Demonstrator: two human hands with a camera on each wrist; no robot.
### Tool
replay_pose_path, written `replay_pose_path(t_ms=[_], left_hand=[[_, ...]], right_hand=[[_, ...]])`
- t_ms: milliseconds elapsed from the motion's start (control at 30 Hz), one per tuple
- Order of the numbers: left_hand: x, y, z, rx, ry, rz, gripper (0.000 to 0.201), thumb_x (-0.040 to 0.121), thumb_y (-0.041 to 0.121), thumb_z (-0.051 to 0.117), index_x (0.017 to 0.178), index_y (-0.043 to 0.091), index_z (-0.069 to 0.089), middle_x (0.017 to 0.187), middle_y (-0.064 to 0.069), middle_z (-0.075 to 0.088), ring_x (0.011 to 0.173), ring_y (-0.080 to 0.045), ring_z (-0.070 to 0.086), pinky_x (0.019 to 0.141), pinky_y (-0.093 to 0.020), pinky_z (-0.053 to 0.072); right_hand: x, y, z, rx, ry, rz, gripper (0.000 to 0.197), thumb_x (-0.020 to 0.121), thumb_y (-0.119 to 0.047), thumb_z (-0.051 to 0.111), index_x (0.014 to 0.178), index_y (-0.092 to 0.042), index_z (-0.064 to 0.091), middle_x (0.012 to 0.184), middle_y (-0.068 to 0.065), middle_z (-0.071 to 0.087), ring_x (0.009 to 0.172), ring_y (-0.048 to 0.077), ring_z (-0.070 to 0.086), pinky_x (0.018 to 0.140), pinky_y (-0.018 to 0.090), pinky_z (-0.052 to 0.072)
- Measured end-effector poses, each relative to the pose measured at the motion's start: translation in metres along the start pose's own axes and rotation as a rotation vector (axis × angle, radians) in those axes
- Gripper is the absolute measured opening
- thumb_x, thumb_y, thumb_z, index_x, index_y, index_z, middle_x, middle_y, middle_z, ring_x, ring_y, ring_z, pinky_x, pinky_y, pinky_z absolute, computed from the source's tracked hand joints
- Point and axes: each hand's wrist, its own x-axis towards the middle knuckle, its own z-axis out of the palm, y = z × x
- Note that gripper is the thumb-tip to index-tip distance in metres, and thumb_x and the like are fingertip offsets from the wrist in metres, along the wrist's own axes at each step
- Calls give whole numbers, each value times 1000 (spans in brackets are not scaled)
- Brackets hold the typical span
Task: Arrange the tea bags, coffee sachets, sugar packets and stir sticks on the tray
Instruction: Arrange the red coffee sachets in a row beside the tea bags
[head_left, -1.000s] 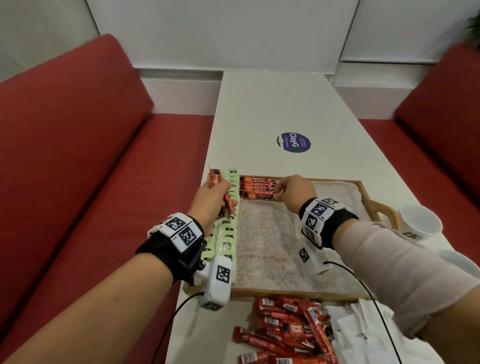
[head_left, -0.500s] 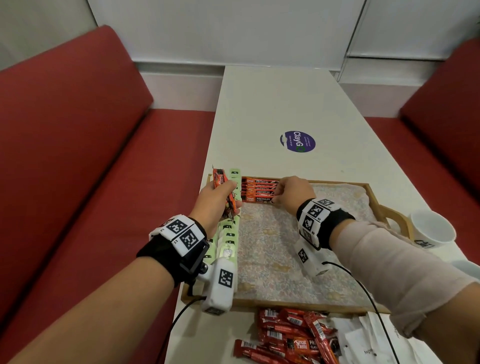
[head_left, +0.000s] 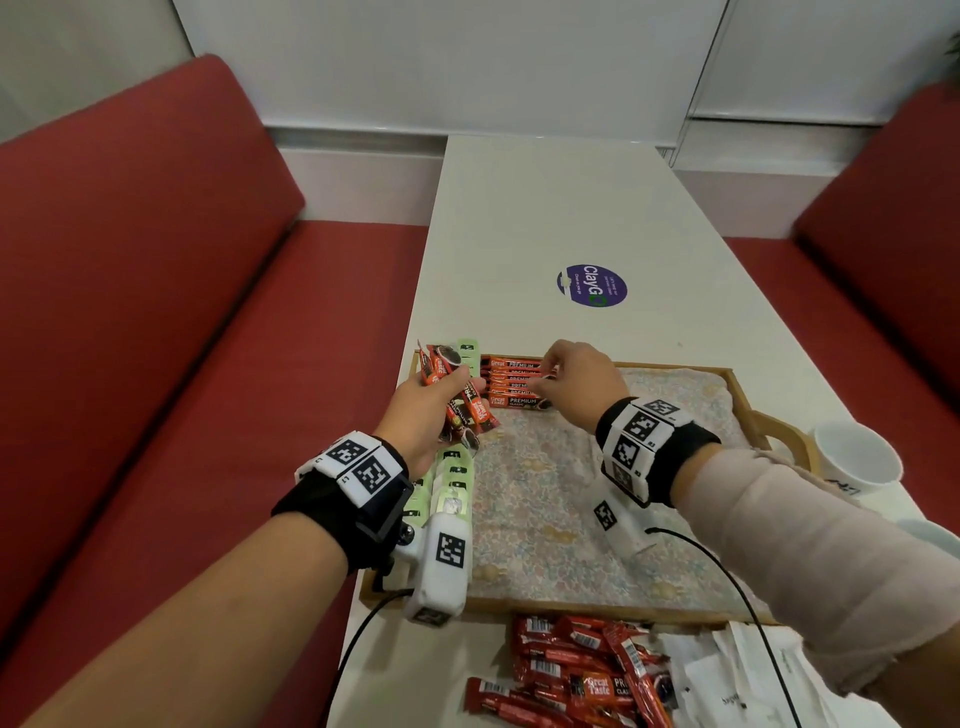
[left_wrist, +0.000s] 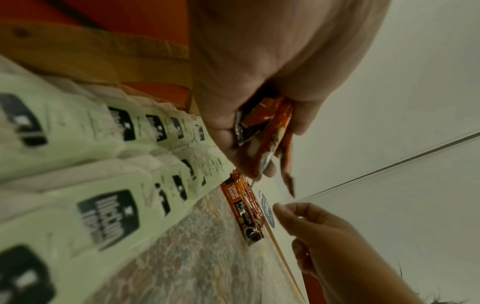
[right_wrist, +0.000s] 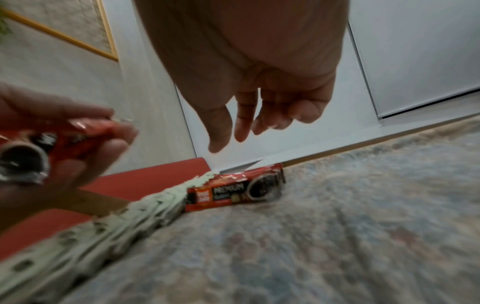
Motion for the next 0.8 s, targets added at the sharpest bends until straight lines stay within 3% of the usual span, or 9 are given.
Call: replay_pose_path(t_ms=[100,167,267,333,400,467,567,700,800], left_hand=[[-4,1,3,13,-13,-1,18,96,19,54,109,8,61,90,-5,70,70,-19,65,51,-28,55],[-6,1,5,36,-24,-2,21,95,20,55,110,8,62,96,-11,70,78,-28,67,64,-39,58],[-9,1,8,96,4,14,16,89,28,64,103,20,65,101,-10,72,90,-29,69,82,-52,55],[-10,0,10,170,4,18,27,82,36,70,105,22,66,103,-8,72,95,-29,68,86,-55,53],[-13,0,13,199,-41,12,27,86,29,68,110,16,63,104,-9,71,92,-27,68,81,-48,57],[-13,-2,15,223,-107,13,20,91,19,62,110,13,62,96,-7,68,80,-20,66,64,-32,58],[-18,-2,18,228,-131,37,8,92,15,60,100,16,63,88,-2,67,74,-13,64,60,-25,54],[-19,-4,16,187,-117,30,5,93,20,59,95,15,60,82,-4,64,68,-15,61,60,-28,54],[-17,-5,14,172,-119,5,10,92,16,61,101,13,58,86,-4,64,73,-15,64,75,-39,55]], right_hand=[[-12,-13,-1,133,-105,-99,20,91,-36,59,77,-22,56,75,-6,57,72,13,53,68,28,40],[-23,-22,-3,178,-193,-166,25,94,-35,56,71,-27,51,69,-10,54,65,6,50,66,27,39],[-32,-30,-4,297,-213,-191,14,93,-33,58,94,-19,59,79,-9,57,70,5,55,68,24,45],[-32,-34,-7,395,-150,-184,28,93,-31,57,117,-16,54,86,-7,56,74,6,56,70,25,47],[-30,-37,-12,424,-112,-197,36,94,-29,57,127,-18,49,89,-5,57,73,4,54,66,20,43],[-26,-39,-17,417,-132,-196,43,90,-26,63,129,-19,49,88,2,60,72,6,54,62,19,41],[-22,-38,-21,396,-136,-168,48,81,-15,73,125,-16,53,75,-1,58,63,8,54,59,21,42],[-23,-34,-25,566,-65,-104,31,84,-3,68,112,-13,60,68,0,50,55,12,56,54,20,48],[-24,-29,-26,647,-6,-69,16,89,-2,61,100,-14,61,74,1,51,53,12,58,62,31,54]])
